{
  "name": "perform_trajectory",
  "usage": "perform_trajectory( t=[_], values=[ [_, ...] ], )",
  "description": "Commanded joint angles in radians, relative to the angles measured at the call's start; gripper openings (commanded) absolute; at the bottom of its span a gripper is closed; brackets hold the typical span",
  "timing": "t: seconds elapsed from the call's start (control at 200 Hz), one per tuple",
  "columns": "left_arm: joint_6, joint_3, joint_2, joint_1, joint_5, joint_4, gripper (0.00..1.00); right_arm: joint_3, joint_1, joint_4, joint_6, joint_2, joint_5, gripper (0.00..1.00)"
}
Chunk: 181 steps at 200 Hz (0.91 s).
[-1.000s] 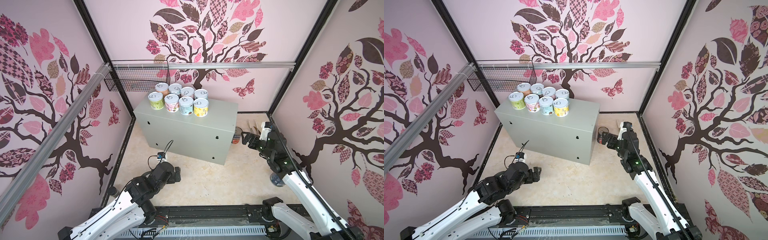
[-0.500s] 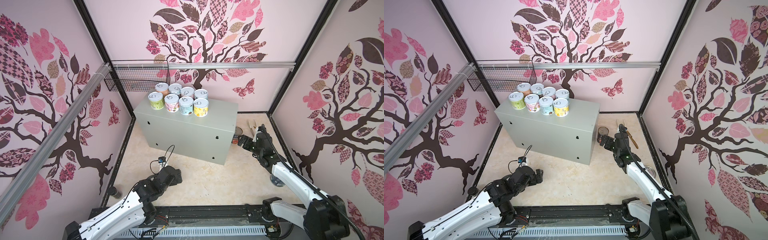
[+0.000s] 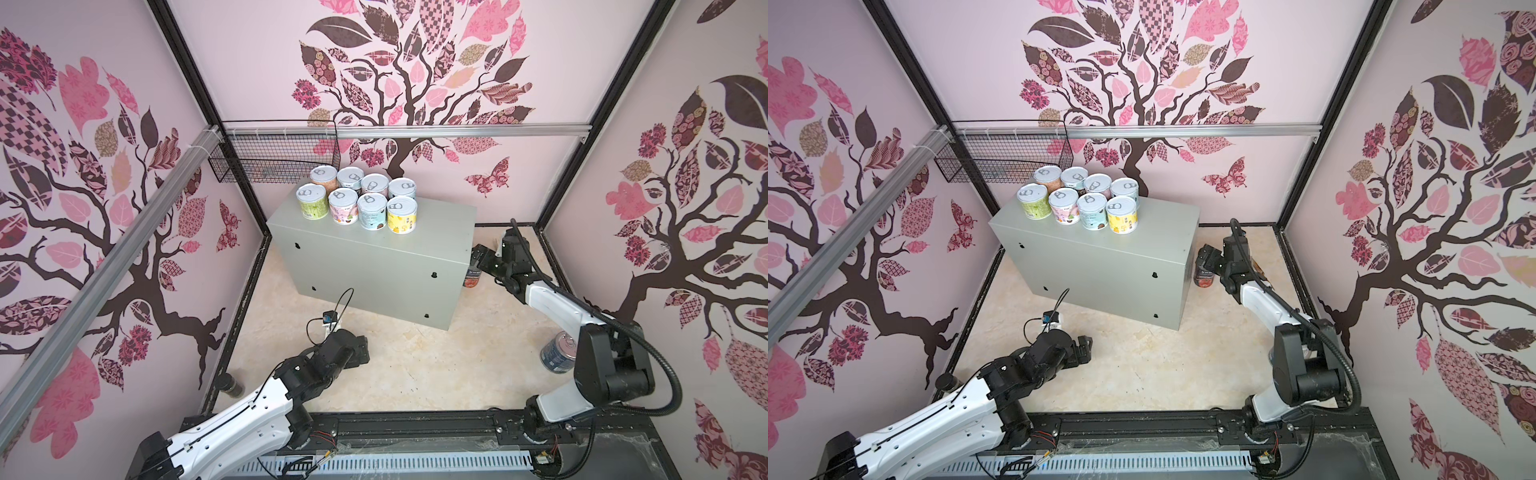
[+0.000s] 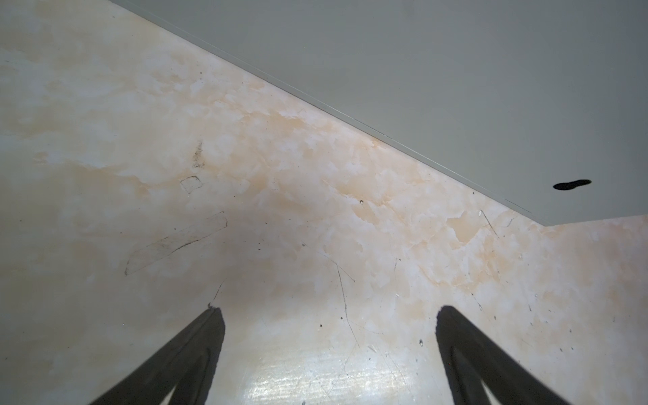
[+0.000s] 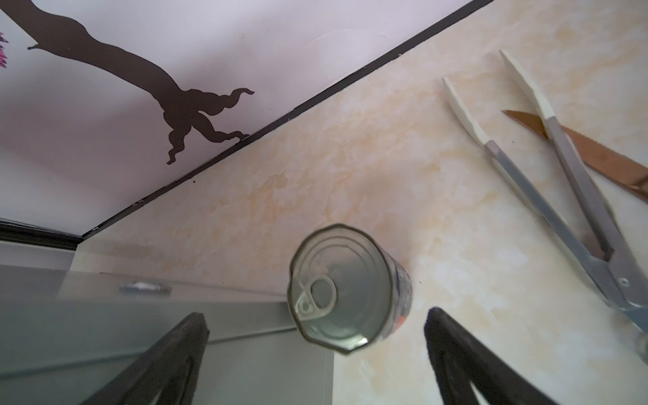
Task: Place and organize the canned foods onto the counter
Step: 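Lower the right gripper over the red-labelled can beside the cabinet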
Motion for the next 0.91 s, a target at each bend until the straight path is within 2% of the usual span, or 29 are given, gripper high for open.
perform_trajectory(
  t=[0.0,0.2,0.465,0.735,0.9],
  values=[
    [0.014,-0.002,0.007,-0.005,0.028,0.037,0.98,0.107,-0.006,-0.065,-0.029,0.080,0.011,1.00],
    [0.023,0.008,0.025,-0.005,0.031,0.040,0.98,0.244,-0.007,-0.139,-0.051,0.210,0.041,1.00],
    [0.026,0.010,0.047,-0.004,0.029,0.046,0.98,0.340,-0.006,-0.166,-0.048,0.327,-0.006,1.00],
    [0.023,0.007,0.053,-0.005,0.028,0.049,0.98,0.305,-0.006,-0.166,-0.057,0.353,-0.038,1.00],
    [0.017,0.000,0.037,-0.005,0.031,0.044,0.98,0.248,-0.007,-0.155,-0.073,0.328,-0.014,1.00]
  ],
)
